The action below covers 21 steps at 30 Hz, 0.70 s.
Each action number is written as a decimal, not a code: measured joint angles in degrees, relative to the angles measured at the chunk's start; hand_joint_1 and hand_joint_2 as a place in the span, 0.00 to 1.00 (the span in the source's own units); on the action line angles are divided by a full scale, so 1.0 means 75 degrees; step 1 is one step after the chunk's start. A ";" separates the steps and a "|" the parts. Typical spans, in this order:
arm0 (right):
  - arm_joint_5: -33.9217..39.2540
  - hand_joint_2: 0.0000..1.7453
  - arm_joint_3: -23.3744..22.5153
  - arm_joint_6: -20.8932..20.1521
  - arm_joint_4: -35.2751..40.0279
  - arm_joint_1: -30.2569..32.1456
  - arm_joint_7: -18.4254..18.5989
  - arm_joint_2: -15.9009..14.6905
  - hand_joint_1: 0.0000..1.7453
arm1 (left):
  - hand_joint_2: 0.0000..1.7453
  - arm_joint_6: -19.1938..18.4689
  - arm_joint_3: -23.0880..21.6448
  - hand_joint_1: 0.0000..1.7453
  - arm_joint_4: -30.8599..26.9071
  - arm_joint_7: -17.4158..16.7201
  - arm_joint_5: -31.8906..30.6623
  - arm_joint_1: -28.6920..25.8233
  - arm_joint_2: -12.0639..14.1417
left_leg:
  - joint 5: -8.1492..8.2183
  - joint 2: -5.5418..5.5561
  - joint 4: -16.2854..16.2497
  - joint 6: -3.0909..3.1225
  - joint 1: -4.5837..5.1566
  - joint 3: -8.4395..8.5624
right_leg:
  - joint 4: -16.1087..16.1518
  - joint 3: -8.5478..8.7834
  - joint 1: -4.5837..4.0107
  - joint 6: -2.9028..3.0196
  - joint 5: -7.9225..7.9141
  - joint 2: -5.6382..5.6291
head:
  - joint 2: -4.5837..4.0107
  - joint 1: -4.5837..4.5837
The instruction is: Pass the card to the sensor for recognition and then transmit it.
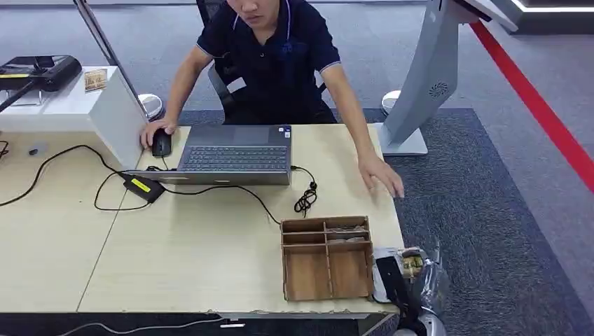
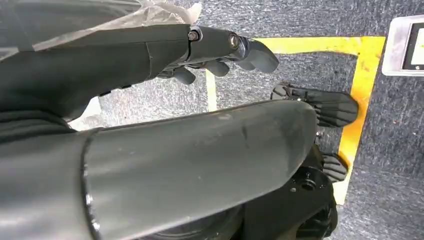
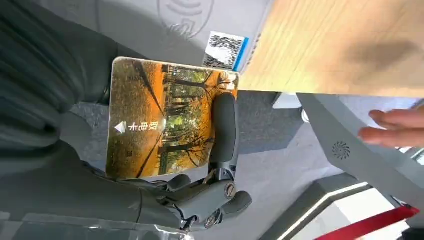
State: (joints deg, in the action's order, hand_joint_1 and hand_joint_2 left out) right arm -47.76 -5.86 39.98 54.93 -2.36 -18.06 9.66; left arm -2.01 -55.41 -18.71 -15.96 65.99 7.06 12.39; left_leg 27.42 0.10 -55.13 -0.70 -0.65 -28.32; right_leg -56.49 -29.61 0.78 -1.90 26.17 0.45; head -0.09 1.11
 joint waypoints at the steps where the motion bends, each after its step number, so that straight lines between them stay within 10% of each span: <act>1: 0.0017 1.00 -0.0006 0.0000 0.0070 -0.0002 -0.0017 0.0015 1.00 | 0.00 -0.0009 0.0000 0.00 0.0000 0.0000 -0.0003 -0.0001 0.0000 | 0.0000 0.0000 0.0000 0.0000 0.0000 -0.0001 | 0.0000 0.0000 0.0000 0.0000 0.0000 0.0000 | 0.0000 0.0000; 21: 0.0618 1.00 0.1468 0.0000 0.3024 0.0258 0.0778 0.0116 1.00 | 0.00 -0.0070 0.0000 0.00 0.0000 0.0003 -0.0015 -0.0001 0.0017 | 0.0000 0.0001 0.0001 0.0000 -0.0001 -0.0002 | -0.0003 -0.0002 -0.0001 0.0000 0.0001 0.0000 | 0.0000 0.0000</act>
State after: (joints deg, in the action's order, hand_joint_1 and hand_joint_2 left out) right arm -43.12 5.16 39.98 77.61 -0.42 -12.22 10.54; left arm -2.54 -55.41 -18.71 -15.93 65.88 7.05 12.52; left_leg 27.42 0.11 -55.13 -0.70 -0.66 -28.34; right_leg -56.51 -29.62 0.77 -1.89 26.18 0.45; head -0.09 1.11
